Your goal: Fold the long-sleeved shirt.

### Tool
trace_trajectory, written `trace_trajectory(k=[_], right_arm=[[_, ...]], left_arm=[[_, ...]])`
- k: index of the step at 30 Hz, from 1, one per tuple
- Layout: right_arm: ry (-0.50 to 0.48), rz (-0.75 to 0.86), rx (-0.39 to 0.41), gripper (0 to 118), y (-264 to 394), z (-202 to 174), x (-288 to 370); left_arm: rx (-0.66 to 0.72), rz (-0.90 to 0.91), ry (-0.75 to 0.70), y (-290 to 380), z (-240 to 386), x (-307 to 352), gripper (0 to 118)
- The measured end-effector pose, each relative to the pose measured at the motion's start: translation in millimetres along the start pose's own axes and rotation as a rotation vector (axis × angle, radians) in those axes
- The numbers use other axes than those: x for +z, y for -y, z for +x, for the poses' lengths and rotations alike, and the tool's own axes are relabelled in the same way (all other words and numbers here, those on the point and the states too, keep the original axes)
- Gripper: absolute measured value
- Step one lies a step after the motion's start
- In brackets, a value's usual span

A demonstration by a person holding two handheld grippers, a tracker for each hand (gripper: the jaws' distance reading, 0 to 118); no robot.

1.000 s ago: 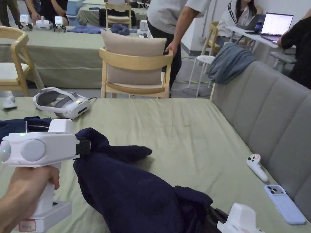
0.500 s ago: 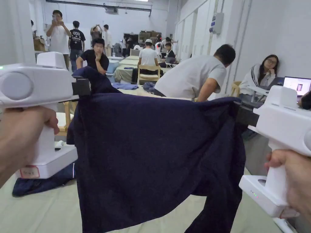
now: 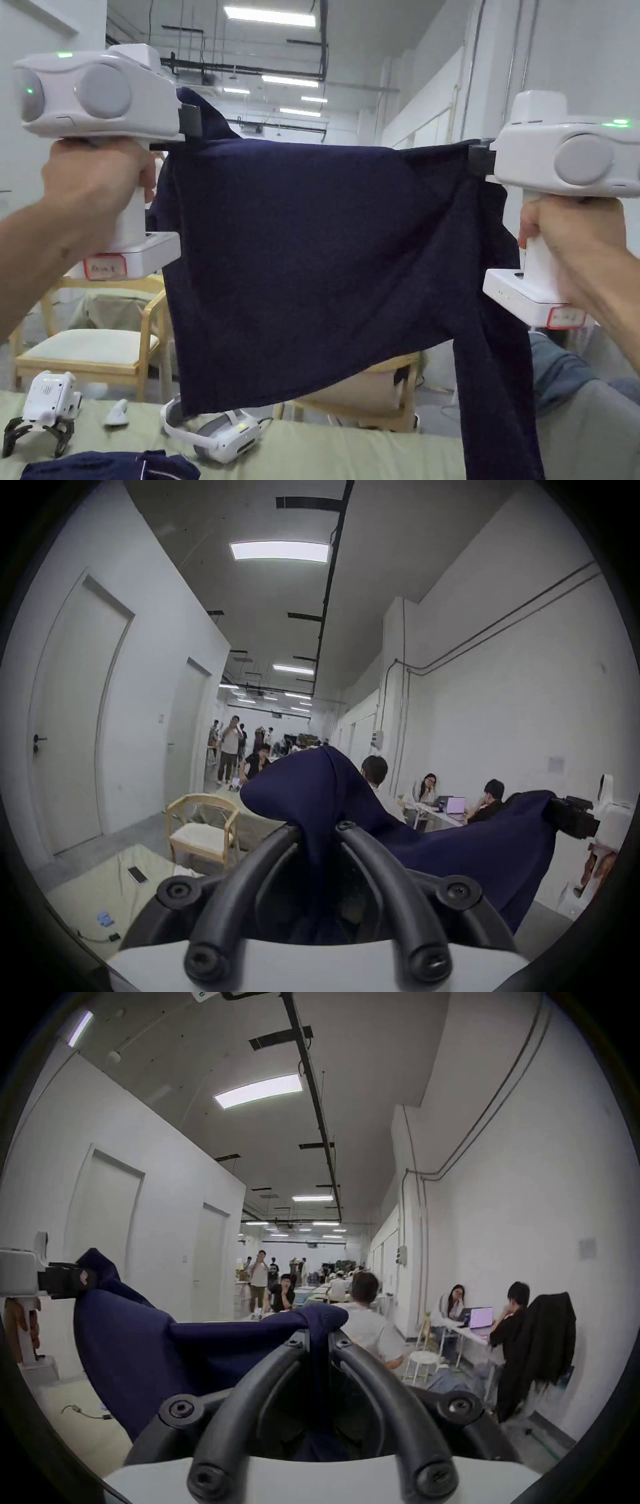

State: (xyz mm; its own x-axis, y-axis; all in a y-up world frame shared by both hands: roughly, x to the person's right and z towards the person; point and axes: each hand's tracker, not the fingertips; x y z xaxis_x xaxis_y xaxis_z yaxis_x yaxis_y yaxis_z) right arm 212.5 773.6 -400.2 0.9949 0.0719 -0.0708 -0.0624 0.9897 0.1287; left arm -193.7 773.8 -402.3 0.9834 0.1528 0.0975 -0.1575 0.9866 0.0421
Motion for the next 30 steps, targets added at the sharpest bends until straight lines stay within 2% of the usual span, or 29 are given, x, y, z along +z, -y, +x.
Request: trace_trajectory(k=[2, 4, 6, 9, 11, 17, 24, 28, 29, 30], right_arm=[[0.028, 0.021, 0.057, 6, -4, -2, -19], [0.027, 0.028, 0.039, 6, -1, -1, -43], [0.032, 0.037, 0.028, 6, 4, -3, -62], [0.050, 0.037, 0.056, 6, 20, -10, -94], [0.050, 0.040, 0.082, 6, 36, -14, -108], [0.026, -0.026, 0.083, 6, 112, -17, -140], [-0.038, -0.259, 0.060, 6, 259, -27, -122], [-0.076, -0.396, 0.109, 6, 355, -35, -73], [-0.088, -0.426, 0.097, 6, 376, -36, -60], [-0.103, -0.479, 0.133, 6, 397, -38, -44]], left_arm=[[-0.031, 0.030, -0.037, 1, -1, -16, 15], [-0.099, 0.038, -0.073, 10, 0, -36, 15], [-0.100, 0.028, -0.078, 18, -3, -56, 15], [-0.038, 0.011, -0.102, 34, -13, -90, 15], [-0.040, 0.007, -0.119, 47, -21, -107, 15], [-0.091, -0.053, -0.134, 119, -34, -137, 15], [-0.163, -0.250, -0.134, 254, -48, -113, 15], [-0.164, -0.370, -0.104, 341, -55, -65, 15], [-0.147, -0.399, -0.096, 360, -56, -52, 15], [-0.167, -0.455, -0.077, 379, -55, -32, 15]])
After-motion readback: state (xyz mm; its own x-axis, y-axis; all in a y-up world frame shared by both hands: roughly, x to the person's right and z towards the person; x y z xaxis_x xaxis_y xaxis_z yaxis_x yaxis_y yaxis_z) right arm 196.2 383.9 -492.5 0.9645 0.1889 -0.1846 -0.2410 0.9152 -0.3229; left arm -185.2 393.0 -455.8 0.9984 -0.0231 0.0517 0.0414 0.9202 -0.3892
